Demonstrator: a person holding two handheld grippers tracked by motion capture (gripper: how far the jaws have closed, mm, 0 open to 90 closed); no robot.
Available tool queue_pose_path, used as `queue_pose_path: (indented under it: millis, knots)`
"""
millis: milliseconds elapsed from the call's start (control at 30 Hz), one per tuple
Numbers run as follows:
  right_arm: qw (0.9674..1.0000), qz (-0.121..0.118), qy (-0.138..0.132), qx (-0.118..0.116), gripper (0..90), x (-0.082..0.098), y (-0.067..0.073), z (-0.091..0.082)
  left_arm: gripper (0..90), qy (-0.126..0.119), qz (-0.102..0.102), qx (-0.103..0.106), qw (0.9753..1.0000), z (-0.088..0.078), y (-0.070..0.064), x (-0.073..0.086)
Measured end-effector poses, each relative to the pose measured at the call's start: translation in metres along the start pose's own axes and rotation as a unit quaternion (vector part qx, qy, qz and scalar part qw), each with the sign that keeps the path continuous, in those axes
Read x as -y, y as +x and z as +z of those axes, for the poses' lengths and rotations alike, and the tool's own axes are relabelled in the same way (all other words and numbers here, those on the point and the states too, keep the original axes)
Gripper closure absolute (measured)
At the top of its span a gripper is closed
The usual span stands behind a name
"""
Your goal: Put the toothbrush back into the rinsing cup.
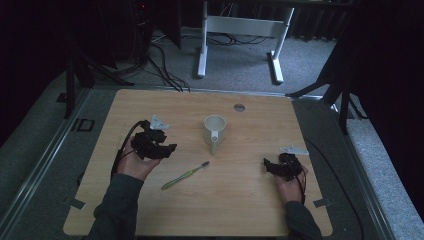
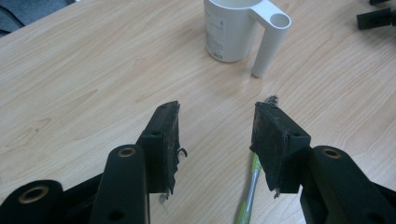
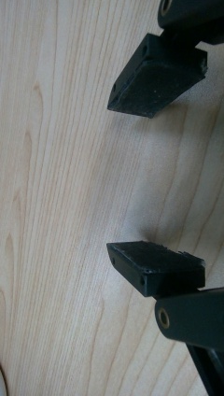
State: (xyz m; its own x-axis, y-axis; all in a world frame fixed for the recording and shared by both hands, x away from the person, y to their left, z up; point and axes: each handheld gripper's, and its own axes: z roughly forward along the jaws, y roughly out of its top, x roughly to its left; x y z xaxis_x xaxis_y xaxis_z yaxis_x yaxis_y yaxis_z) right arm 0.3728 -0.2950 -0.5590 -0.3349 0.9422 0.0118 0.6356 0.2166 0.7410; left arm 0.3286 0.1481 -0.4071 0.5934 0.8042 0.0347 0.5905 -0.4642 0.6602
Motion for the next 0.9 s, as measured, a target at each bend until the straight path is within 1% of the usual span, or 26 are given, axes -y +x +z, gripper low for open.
queue_pose_path:
  millis: [200,900]
  knots:
    - [1.0,0.0,0.0,0.0,26.3,0.0,0.0,0.0,52.2,0.005,0.003,0.003,1.0,0.003,-0.001,-0.001]
    - [1.0,0.001,0.0,-0.001,26.3,0.0,0.0,0.0,53.3,0.039,0.018,0.011,0.999,0.019,-0.008,-0.004]
